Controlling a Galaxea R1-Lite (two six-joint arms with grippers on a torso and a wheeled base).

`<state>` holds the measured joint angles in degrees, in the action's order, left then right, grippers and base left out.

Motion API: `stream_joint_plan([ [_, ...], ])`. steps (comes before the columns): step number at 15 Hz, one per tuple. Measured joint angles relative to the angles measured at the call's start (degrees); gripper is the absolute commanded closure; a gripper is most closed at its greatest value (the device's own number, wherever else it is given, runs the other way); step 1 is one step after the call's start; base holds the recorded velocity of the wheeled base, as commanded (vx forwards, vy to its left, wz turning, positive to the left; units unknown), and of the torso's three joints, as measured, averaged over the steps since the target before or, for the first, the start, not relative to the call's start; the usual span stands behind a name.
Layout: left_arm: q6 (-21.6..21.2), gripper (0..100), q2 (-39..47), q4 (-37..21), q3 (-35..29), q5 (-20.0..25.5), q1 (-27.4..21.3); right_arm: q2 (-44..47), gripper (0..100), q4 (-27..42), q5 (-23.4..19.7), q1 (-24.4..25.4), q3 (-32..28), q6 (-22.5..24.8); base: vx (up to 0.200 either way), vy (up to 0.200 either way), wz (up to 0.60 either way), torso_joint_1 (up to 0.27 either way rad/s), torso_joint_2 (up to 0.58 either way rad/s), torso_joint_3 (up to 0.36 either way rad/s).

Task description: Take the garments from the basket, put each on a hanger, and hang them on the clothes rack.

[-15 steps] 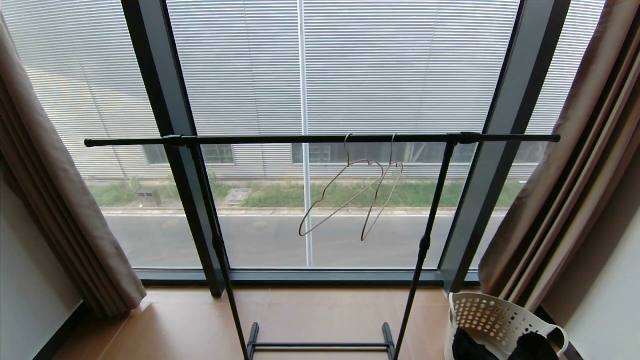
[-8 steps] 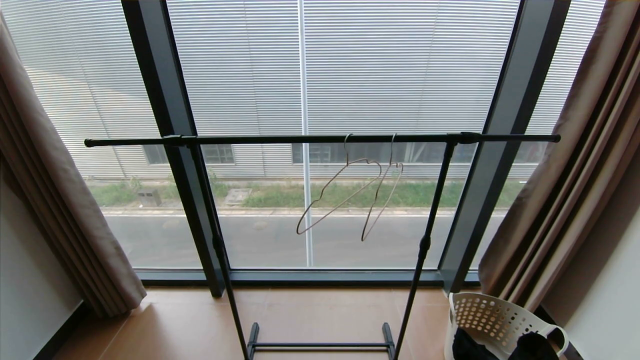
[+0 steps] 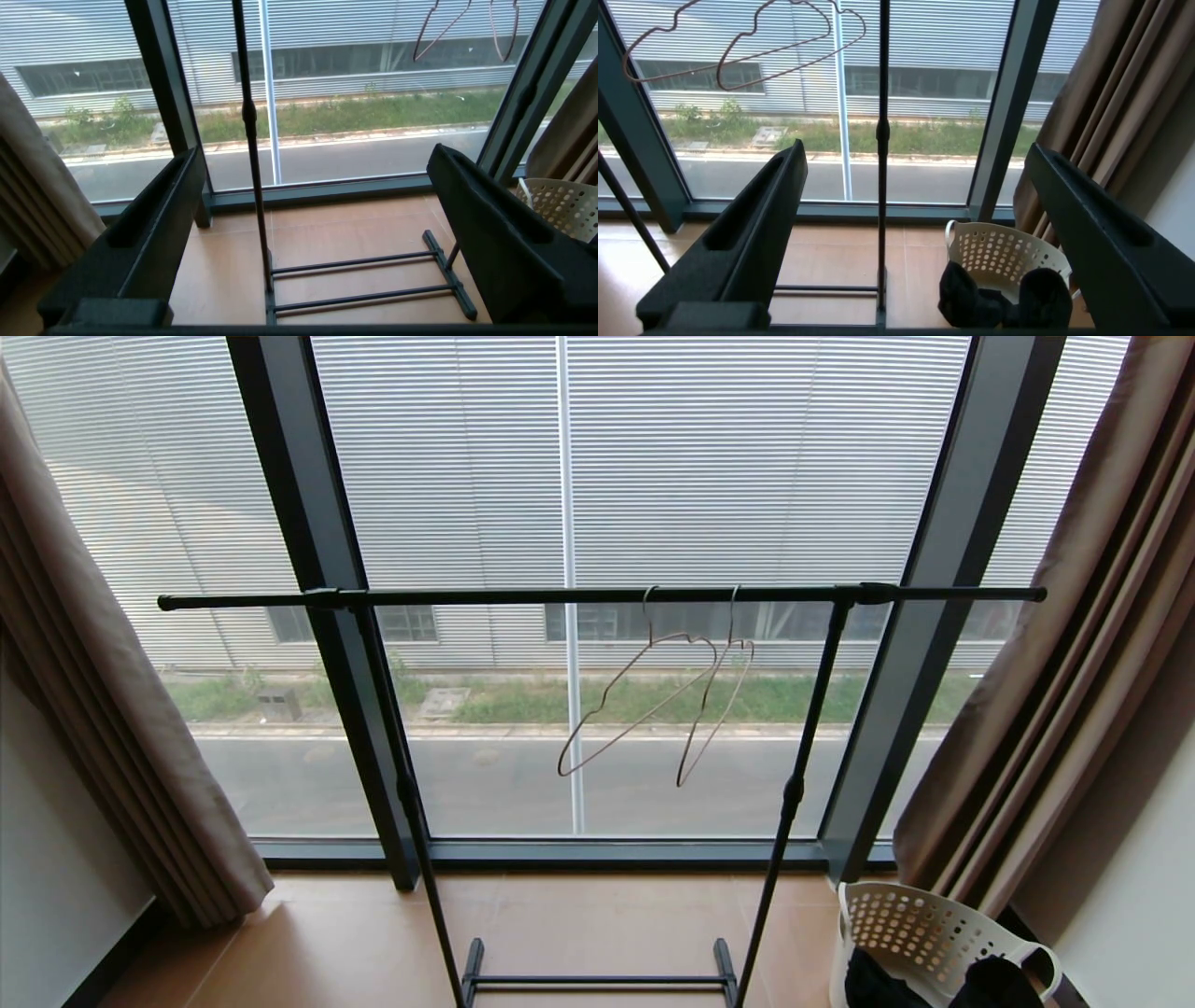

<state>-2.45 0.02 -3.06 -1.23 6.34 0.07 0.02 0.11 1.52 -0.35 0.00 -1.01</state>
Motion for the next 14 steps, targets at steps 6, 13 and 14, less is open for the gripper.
stream_joint_plan([
  [6, 0.0, 0, 0.0, 0.0, 0.0, 0.0, 0.0, 0.0, 0, -0.1, 0.1, 0.0, 0.0, 0.1, 0.0, 0.0, 0.0, 0.0, 0.0, 0.0],
  [13, 0.5, 0, 0.0, 0.0, 0.0, -0.1, 0.0, 0.0, 0, -0.1, -0.1, 0.0, 0.0, 0.4, 0.0, 0.0, 0.0, 0.0, 0.0, 0.0],
  [14, 0.5, 0, 0.0, 0.0, 0.0, -0.2, 0.0, 0.0, 0, -0.1, -0.1, 0.0, 0.0, 0.5, 0.0, 0.0, 0.0, 0.0, 0.0, 0.0],
])
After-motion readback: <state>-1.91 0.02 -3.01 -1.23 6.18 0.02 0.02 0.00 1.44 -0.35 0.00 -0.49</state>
